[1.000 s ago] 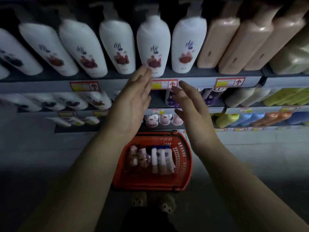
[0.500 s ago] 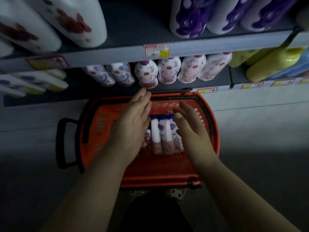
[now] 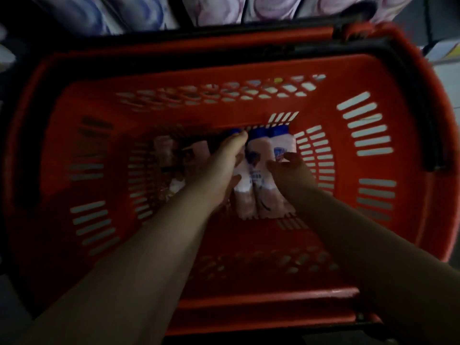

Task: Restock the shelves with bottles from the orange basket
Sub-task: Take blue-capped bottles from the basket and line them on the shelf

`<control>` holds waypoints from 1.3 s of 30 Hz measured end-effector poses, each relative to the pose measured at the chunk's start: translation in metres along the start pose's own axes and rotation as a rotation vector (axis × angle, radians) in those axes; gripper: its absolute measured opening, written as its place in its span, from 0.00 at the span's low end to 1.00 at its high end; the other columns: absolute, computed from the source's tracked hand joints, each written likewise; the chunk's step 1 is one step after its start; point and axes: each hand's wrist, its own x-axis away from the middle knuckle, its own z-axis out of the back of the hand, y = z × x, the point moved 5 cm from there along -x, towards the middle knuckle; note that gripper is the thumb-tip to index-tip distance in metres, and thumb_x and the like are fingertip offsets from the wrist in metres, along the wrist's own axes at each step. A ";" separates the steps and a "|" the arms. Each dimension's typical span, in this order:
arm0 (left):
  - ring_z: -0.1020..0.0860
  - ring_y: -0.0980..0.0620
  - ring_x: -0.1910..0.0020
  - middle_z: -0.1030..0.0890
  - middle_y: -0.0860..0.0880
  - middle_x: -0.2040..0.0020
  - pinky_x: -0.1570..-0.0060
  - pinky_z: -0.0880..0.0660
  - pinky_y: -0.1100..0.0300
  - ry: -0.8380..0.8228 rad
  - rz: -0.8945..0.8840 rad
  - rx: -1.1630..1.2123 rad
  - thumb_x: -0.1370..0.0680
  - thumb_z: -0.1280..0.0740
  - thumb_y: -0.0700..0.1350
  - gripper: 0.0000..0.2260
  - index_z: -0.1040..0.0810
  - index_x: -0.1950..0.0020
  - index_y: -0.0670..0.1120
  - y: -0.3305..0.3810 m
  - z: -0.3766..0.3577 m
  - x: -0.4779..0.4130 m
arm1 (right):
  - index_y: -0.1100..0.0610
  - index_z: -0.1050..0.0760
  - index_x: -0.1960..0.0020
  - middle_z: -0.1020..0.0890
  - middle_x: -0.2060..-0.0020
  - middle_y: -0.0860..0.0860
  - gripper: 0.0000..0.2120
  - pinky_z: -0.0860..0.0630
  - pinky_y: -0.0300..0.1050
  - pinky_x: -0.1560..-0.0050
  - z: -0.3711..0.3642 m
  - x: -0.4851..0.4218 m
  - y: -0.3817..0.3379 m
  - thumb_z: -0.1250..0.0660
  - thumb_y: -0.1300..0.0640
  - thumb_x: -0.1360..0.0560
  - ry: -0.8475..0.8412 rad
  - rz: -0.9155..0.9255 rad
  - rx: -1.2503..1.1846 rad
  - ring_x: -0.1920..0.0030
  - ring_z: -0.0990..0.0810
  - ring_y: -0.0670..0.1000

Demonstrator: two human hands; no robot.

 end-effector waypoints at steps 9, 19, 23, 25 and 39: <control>0.27 0.43 0.34 0.28 0.40 0.31 0.40 0.28 0.52 -0.189 0.226 0.011 0.20 0.43 0.61 0.25 0.33 0.27 0.51 -0.062 -0.013 -0.023 | 0.58 0.29 0.39 0.24 0.52 0.51 0.19 0.32 0.39 0.61 -0.039 -0.036 0.019 0.44 0.46 0.20 0.046 0.119 0.404 0.60 0.27 0.49; 0.28 0.55 0.42 0.26 0.54 0.38 0.55 0.31 0.64 -0.172 0.122 -0.145 0.17 0.43 0.48 0.15 0.32 0.30 0.53 -0.052 0.001 -0.009 | 0.56 0.27 0.40 0.21 0.50 0.52 0.18 0.27 0.44 0.53 -0.019 -0.032 0.015 0.31 0.49 0.26 0.035 0.118 0.295 0.52 0.24 0.51; 0.24 0.59 0.51 0.23 0.55 0.42 0.66 0.28 0.68 -0.168 0.092 -0.152 0.19 0.39 0.43 0.18 0.32 0.29 0.54 -0.039 0.007 0.013 | 0.57 0.28 0.34 0.21 0.47 0.52 0.26 0.27 0.36 0.64 0.000 0.007 0.000 0.28 0.50 0.29 -0.035 0.179 0.249 0.56 0.23 0.47; 0.23 0.58 0.51 0.22 0.54 0.41 0.63 0.26 0.64 -0.134 0.072 -0.116 0.20 0.38 0.41 0.19 0.31 0.30 0.54 -0.030 0.008 0.029 | 0.57 0.26 0.36 0.22 0.51 0.49 0.23 0.28 0.33 0.68 0.012 0.037 -0.012 0.28 0.51 0.28 -0.068 0.186 0.154 0.61 0.24 0.43; 0.18 0.54 0.52 0.16 0.55 0.54 0.51 0.26 0.56 -0.211 -0.202 -0.069 0.23 0.34 0.39 0.14 0.24 0.47 0.59 0.109 0.011 0.226 | 0.58 0.20 0.47 0.14 0.55 0.54 0.09 0.17 0.46 0.58 0.102 0.247 -0.113 0.31 0.62 0.27 -0.258 0.186 -0.487 0.58 0.15 0.51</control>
